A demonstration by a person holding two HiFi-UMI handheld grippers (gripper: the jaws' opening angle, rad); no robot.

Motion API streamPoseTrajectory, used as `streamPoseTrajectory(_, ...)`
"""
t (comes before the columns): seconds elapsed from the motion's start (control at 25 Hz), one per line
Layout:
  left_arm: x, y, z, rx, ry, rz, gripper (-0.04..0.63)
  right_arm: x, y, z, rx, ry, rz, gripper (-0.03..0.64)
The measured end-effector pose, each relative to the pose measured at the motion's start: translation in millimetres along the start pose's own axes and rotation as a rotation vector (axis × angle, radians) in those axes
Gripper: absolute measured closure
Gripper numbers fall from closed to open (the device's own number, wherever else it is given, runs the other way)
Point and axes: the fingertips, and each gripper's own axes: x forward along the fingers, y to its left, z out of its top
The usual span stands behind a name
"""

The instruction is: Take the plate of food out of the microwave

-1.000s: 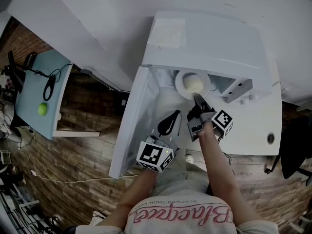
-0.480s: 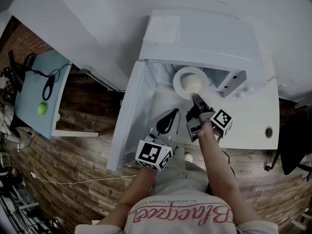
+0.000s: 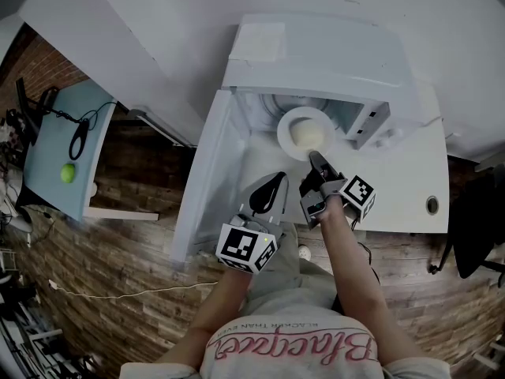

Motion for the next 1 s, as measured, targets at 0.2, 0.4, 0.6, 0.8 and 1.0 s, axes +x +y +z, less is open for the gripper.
streamPoseTrajectory(0.2,-11.7,-10.1,0.0,0.012,-0.001,-0.005,0.589,-13.5,3.6,-6.9,-0.009,0.005,0.009,0.594)
streamPoseTrajectory(0.4,-23.4,-20.9,-1.9,0.021,-0.001,-0.013,0.589,-27.2,8.5,-11.7,-0.014,0.005,0.020,0.594)
streamPoseTrajectory(0.6,-30.2,-30.7,-2.9,0.029,-0.008,-0.014,0.589,-41.9,12.6,-13.9,-0.021,0.002,0.021,0.594)
streamPoseTrajectory(0.8,-32.9,-36.1,3.5,0.042,-0.026,-0.007,0.589,-53.0,20.4,-17.1,0.000,0.000,0.029,0.594)
streamPoseTrajectory(1.0,-33.2,-39.1,9.3,0.051,-0.037,-0.003,0.589,-62.5,27.5,-20.1,-0.010,0.021,0.023,0.594)
